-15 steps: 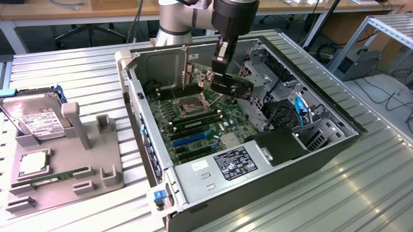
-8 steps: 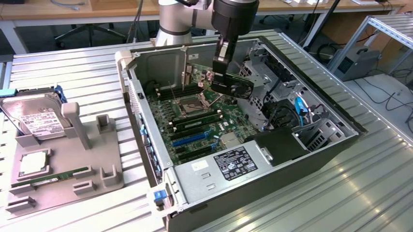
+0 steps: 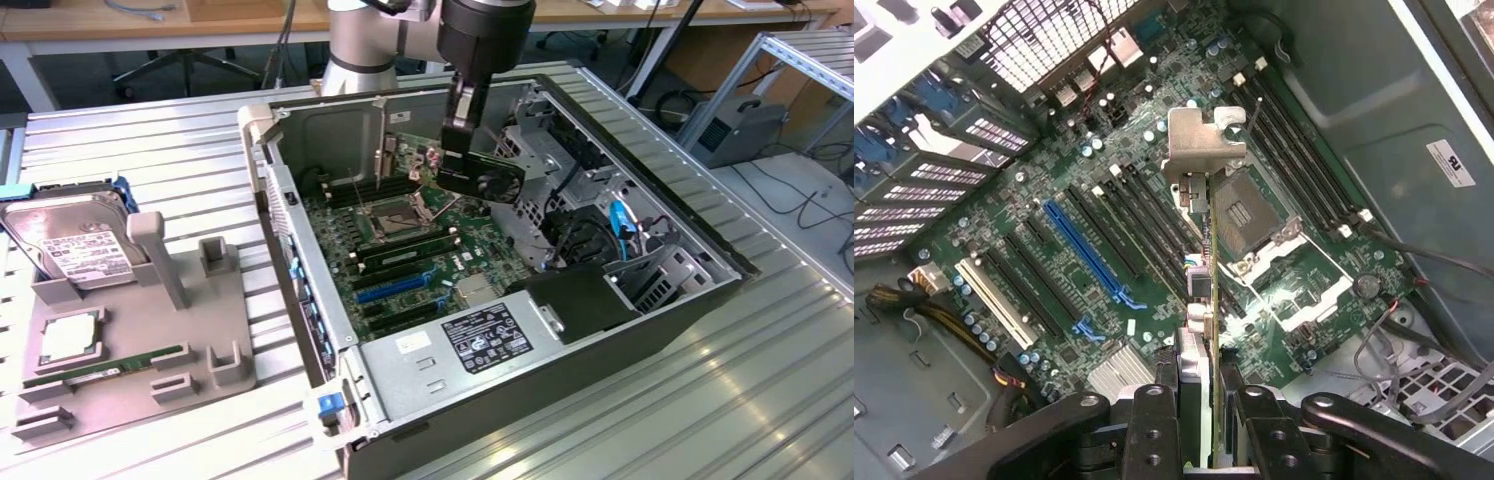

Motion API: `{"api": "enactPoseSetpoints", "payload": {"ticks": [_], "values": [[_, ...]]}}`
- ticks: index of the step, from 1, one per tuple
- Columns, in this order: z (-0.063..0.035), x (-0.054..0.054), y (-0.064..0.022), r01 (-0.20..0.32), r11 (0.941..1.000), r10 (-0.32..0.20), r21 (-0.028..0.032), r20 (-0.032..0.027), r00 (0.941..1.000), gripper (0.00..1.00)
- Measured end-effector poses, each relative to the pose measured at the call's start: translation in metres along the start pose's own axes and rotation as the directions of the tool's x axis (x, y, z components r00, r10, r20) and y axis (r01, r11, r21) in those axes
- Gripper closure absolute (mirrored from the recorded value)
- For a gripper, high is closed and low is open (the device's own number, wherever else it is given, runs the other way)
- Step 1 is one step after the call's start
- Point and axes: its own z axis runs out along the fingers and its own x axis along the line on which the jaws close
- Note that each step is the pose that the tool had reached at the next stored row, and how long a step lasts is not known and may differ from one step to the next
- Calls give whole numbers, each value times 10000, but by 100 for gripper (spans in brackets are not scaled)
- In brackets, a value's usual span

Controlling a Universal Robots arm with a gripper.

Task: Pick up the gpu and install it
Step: 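Insert the gpu into the slot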

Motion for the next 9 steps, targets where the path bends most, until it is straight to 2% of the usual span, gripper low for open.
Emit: {"api": "enactPoseSetpoints", "payload": {"ticks": [9], "values": [[1,0,0,413,9991,-413,-12,12,9991,73]]}}
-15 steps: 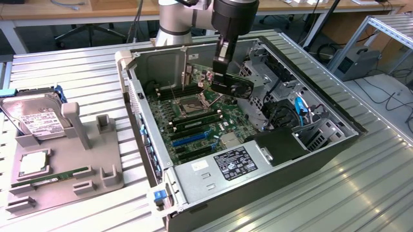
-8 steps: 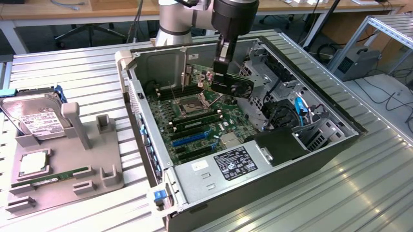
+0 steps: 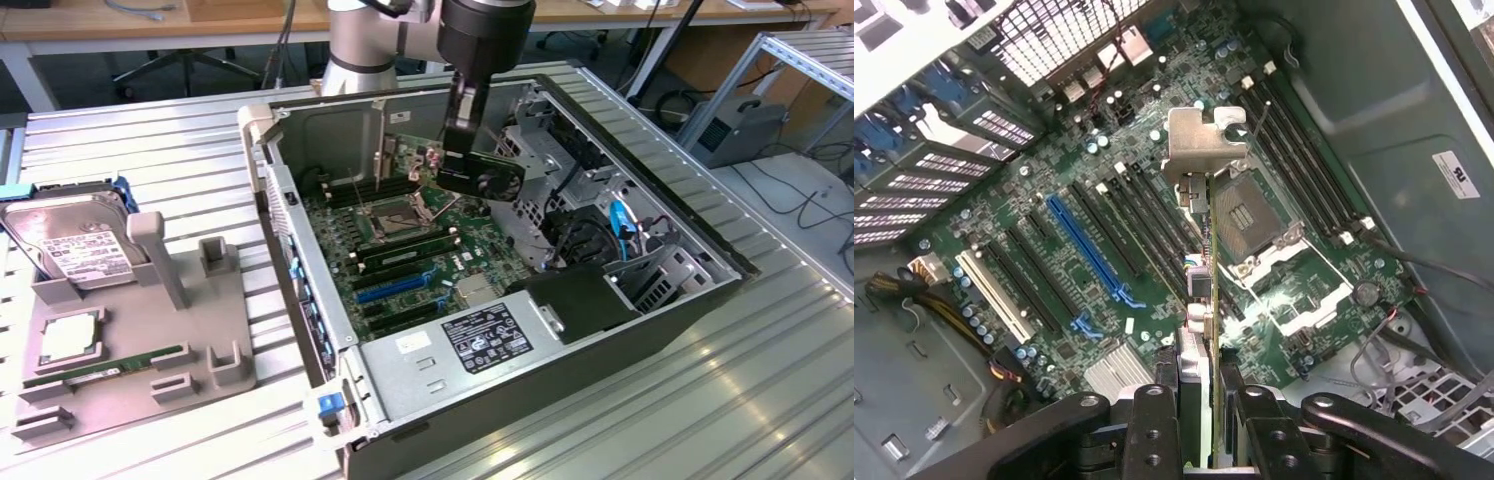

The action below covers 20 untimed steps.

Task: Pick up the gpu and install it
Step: 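Insert the gpu into the slot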

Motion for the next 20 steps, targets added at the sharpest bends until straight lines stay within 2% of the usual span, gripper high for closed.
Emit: {"api": "enactPoseSetpoints", "payload": {"ticks": [9,20], "values": [[1,0,0,512,9987,-512,-15,14,9987,73],[2,0,0,901,9959,-901,-26,26,9959,73]]}}
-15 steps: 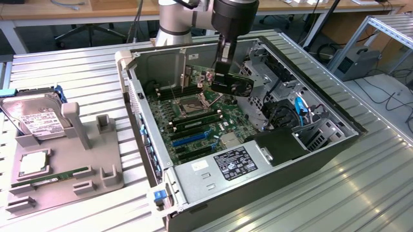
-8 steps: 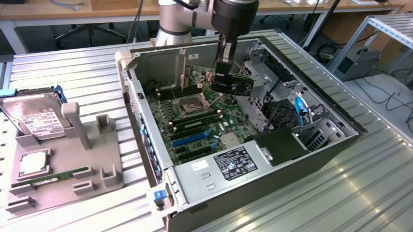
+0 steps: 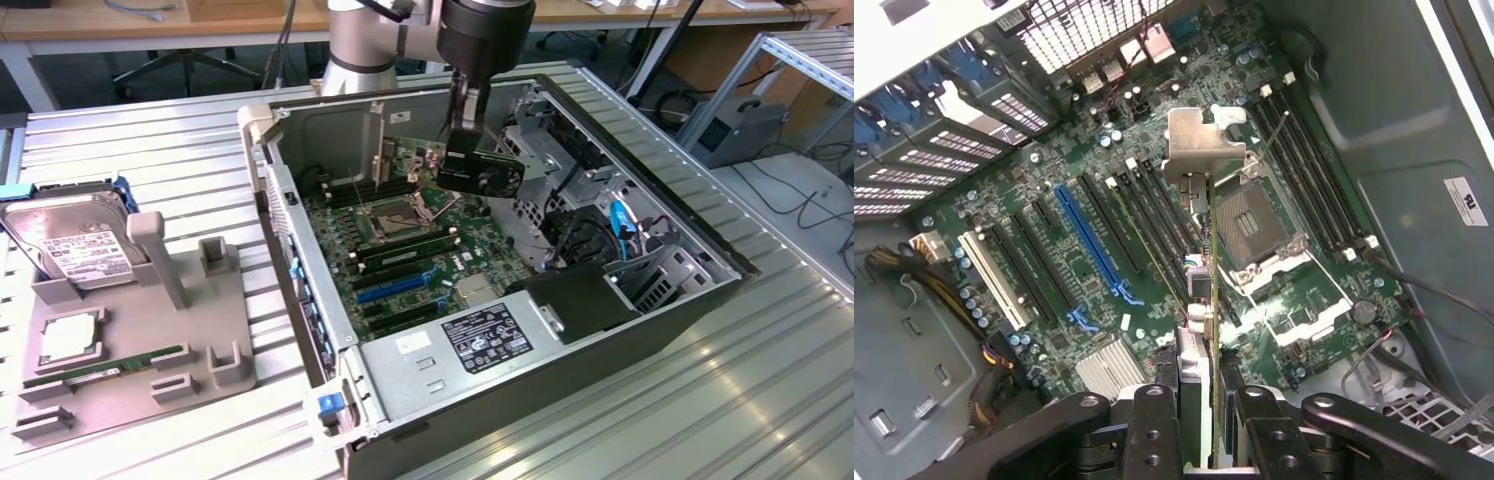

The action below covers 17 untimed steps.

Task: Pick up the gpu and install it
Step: 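Insert the gpu into the slot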

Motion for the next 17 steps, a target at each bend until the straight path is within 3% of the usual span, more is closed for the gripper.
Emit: {"api": "enactPoseSetpoints", "payload": {"ticks": [17], "values": [[1,0,0,561,9984,-561,-16,15,9984,73]]}}
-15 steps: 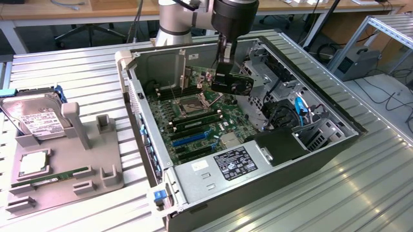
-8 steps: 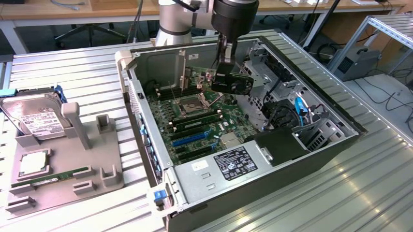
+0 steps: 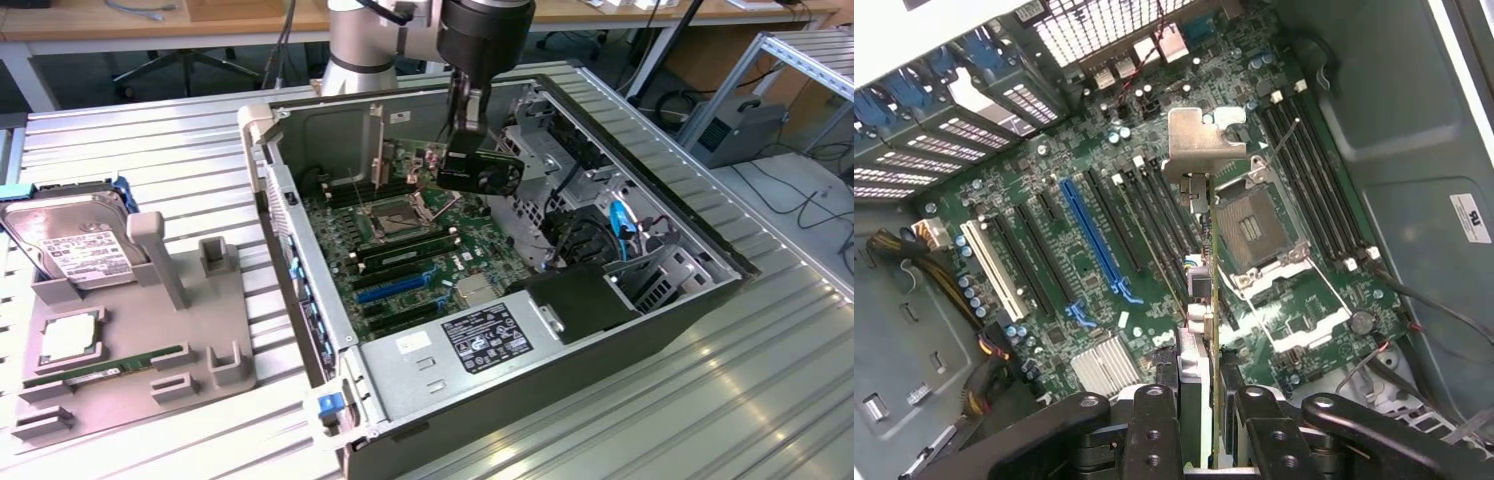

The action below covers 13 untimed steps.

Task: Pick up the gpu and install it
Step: 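Insert the gpu into the slot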

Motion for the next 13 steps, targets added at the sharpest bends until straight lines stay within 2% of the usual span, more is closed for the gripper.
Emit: {"api": "enactPoseSetpoints", "payload": {"ticks": [13], "values": [[1,0,0,485,9988,-485,-14,12,9988,73]]}}
